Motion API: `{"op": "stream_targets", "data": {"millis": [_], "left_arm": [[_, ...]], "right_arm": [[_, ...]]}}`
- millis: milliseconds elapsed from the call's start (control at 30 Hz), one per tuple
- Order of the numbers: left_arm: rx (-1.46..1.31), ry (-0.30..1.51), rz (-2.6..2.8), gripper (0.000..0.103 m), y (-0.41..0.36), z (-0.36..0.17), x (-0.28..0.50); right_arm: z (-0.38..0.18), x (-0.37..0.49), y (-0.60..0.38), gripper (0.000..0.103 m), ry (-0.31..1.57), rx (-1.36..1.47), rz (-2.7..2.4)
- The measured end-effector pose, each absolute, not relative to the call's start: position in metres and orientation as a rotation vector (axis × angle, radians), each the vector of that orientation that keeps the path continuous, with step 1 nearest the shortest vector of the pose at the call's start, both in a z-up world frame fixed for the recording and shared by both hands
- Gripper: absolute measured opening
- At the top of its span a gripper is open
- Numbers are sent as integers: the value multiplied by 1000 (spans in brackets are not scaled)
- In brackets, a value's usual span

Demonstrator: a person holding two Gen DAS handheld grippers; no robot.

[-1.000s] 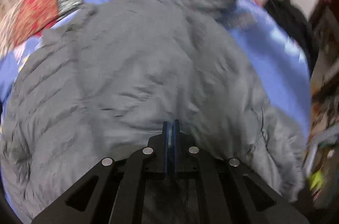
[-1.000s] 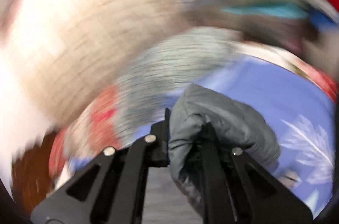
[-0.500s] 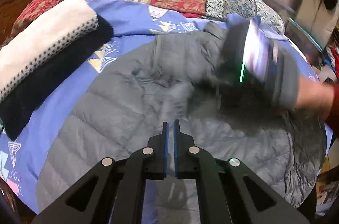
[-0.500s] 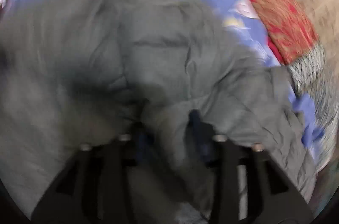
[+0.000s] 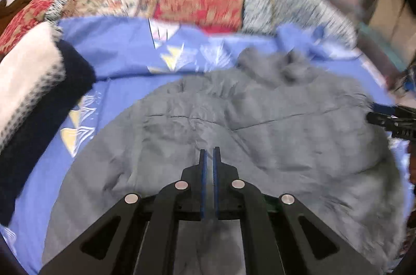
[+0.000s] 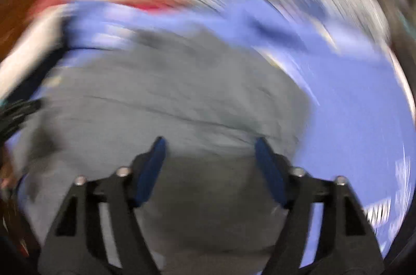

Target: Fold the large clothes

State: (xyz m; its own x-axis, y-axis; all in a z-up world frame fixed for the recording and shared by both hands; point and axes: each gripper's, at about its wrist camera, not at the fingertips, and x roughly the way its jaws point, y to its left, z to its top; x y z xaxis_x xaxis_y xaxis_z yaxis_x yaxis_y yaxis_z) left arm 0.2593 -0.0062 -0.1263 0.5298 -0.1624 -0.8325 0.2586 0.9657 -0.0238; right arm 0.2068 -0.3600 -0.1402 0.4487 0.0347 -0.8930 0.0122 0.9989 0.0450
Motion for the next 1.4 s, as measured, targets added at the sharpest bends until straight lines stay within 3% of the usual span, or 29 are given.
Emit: {"op": "stream_targets", "data": {"millis": [67, 133, 267, 433, 633, 667, 700, 733, 800, 933, 1067, 1133, 1233, 1267, 1400], "left_arm": [[186, 1074, -206, 28, -23, -162, 285], [226, 1171, -158, 28, -29, -196, 297], [327, 1115, -124, 28, -43, -189, 285], [264, 1086, -210, 28, -12, -157, 238], [121, 1059, -242, 28, 59, -124, 153], [106, 1063, -236, 28, 66, -124, 145], [91, 1068, -228, 28, 75, -123, 136], [83, 1073, -214, 28, 83, -123, 127], [79, 1068, -192, 28, 95, -121, 119], [32, 1035, -166, 28, 123, -107, 103], [-18, 995, -121, 28, 159, -97, 86], [-38, 999, -100, 28, 174, -101, 82], [-80, 1035, -52, 28, 199, -116, 75], [-89, 1041, -40, 28, 207, -118, 73], [-118, 1031, 23, 28, 241, -122, 53]], "right_arm": [[-179, 212, -412, 44, 1175, 100, -211], [-181, 199, -438, 45, 1102, 234, -204], [-131, 142, -434, 73, 921, 281, -40], [-109, 6, -440, 76, 842, 309, 127], [-166, -91, -401, 79, 986, 410, 255], [-175, -91, -389, 75, 1014, 400, 250], [-181, -95, -382, 53, 1042, 397, 250], [-190, -96, -370, 42, 1077, 384, 247], [-174, -106, -367, 7, 1038, 350, 189], [-109, -161, -394, 1, 897, 359, 105], [-92, -221, -408, 1, 956, 309, -95], [-125, -244, -413, 3, 1064, 354, -196], [-187, -251, -420, 36, 1257, 422, -287], [-188, -254, -426, 53, 1230, 410, -352], [-139, -248, -442, 68, 1002, 394, -467]]}}
